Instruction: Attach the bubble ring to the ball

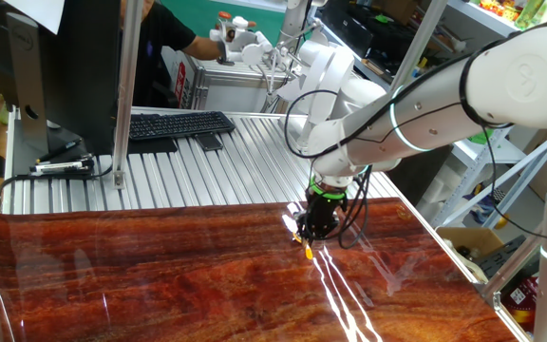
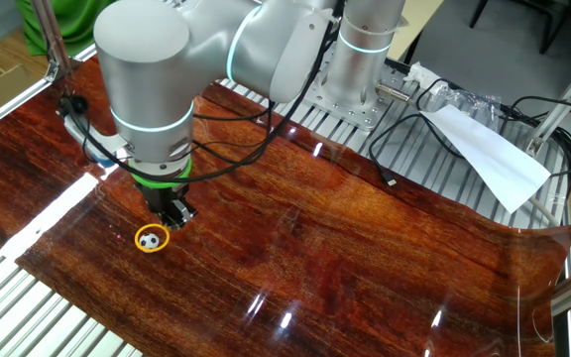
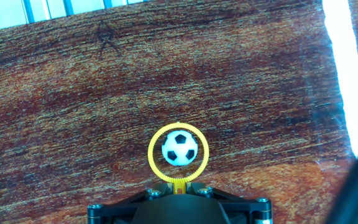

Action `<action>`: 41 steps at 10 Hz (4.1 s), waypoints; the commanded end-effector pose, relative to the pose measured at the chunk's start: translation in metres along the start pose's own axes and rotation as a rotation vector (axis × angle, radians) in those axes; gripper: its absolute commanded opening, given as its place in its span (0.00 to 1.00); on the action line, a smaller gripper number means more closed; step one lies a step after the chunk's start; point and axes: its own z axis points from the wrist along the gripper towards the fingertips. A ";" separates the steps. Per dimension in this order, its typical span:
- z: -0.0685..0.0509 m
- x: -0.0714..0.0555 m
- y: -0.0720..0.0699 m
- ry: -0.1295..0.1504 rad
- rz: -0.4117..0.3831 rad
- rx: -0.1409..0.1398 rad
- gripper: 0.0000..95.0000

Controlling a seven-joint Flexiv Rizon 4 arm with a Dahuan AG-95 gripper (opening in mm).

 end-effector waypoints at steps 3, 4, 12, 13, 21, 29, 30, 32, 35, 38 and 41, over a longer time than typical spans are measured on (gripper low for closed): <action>-0.009 0.004 0.000 0.003 0.000 -0.001 0.00; -0.010 0.005 0.002 0.005 0.003 0.000 0.00; -0.033 0.013 0.043 0.032 0.059 0.010 0.00; -0.032 0.012 0.048 0.032 0.069 0.010 0.00; -0.016 0.009 0.075 0.035 0.115 0.005 0.00; 0.004 0.007 0.084 0.034 0.117 0.007 0.00; 0.005 0.007 0.084 0.034 0.118 0.007 0.00; 0.008 0.006 0.085 0.034 0.128 0.009 0.00; 0.010 0.005 0.086 0.035 0.139 0.010 0.40; 0.011 0.005 0.086 0.037 0.144 0.010 0.40; 0.011 0.005 0.086 0.048 0.146 0.006 0.40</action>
